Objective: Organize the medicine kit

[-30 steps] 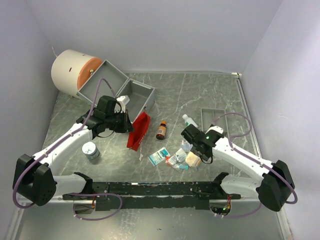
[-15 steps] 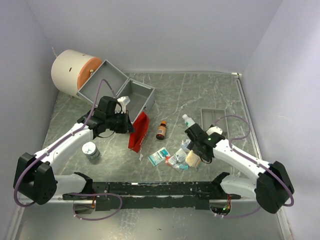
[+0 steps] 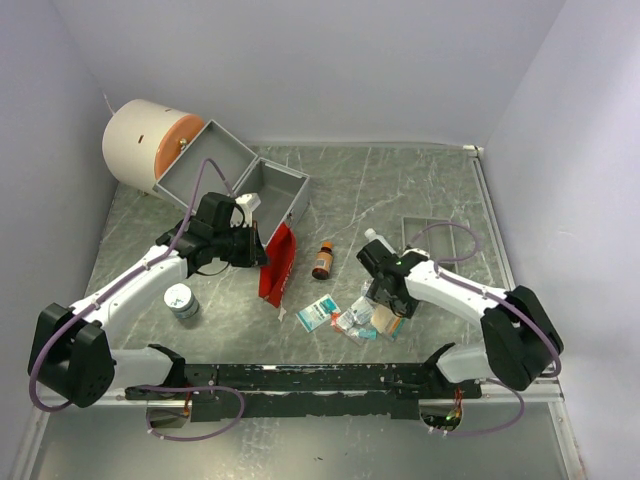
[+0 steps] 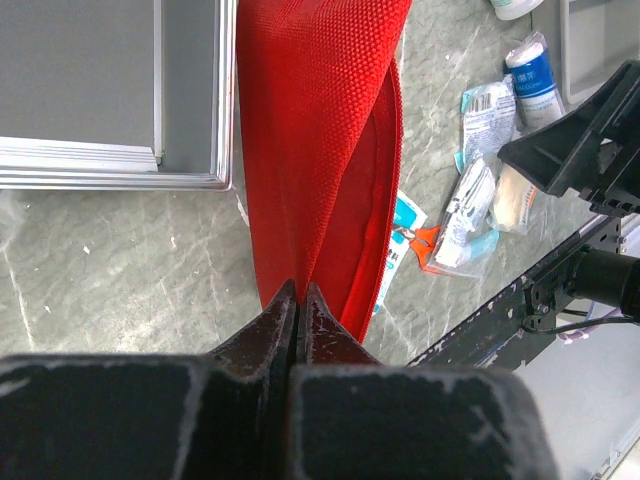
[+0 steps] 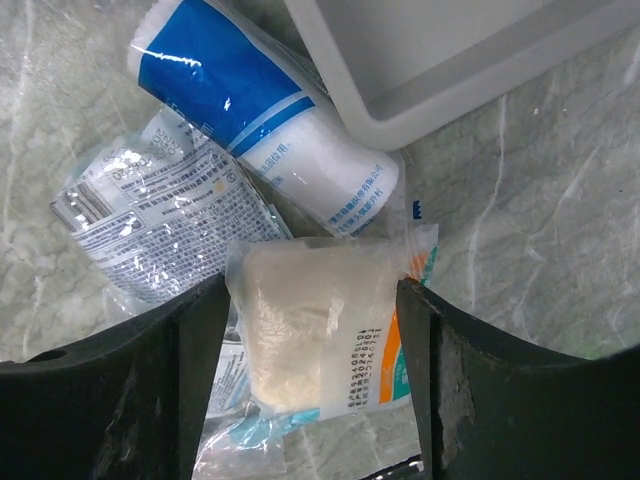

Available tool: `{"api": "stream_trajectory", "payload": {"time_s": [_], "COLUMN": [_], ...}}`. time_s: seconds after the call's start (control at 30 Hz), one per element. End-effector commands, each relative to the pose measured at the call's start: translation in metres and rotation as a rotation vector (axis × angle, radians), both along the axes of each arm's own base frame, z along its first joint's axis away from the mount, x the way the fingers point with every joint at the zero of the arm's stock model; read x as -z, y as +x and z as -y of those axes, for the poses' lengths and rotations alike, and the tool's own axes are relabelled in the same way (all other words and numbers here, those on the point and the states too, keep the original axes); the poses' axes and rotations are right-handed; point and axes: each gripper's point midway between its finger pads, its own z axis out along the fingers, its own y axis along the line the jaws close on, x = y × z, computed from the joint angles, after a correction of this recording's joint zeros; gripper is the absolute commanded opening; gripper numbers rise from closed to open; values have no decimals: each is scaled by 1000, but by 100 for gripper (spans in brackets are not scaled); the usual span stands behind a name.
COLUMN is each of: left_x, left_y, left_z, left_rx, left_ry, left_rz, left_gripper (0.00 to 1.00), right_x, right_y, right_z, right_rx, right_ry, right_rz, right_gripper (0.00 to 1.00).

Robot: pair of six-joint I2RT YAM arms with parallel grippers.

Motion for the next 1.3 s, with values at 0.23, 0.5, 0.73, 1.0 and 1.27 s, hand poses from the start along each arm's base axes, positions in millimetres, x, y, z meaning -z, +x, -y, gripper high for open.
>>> {"api": "stream_trajectory", "payload": {"time_s": [0.23, 0.5, 0.73, 1.0, 1.27], "left_x": [-6, -7, -7, -17, -33], "left_y": [2, 3, 5, 10, 11], "left_z": [2, 2, 2, 3, 14], "left_rx": [10, 8, 1, 3, 31], "left_ry": [-5, -5, -4, -10, -62], "left_rz": [33, 38, 39, 70, 81], "left_gripper": [7, 7, 7, 7, 7], "right_x": [7, -4, -25, -52, -133], "right_y": [1, 6, 20, 32, 57], "right_z": [-5, -7, -18, -28, -73], "right_rx": [-27, -24, -58, -136, -343], "right_ry": [-11, 29, 126, 172, 374], "right_rz": [-42, 26, 167, 246, 479], "right_gripper": [56, 34, 16, 0, 0]}}
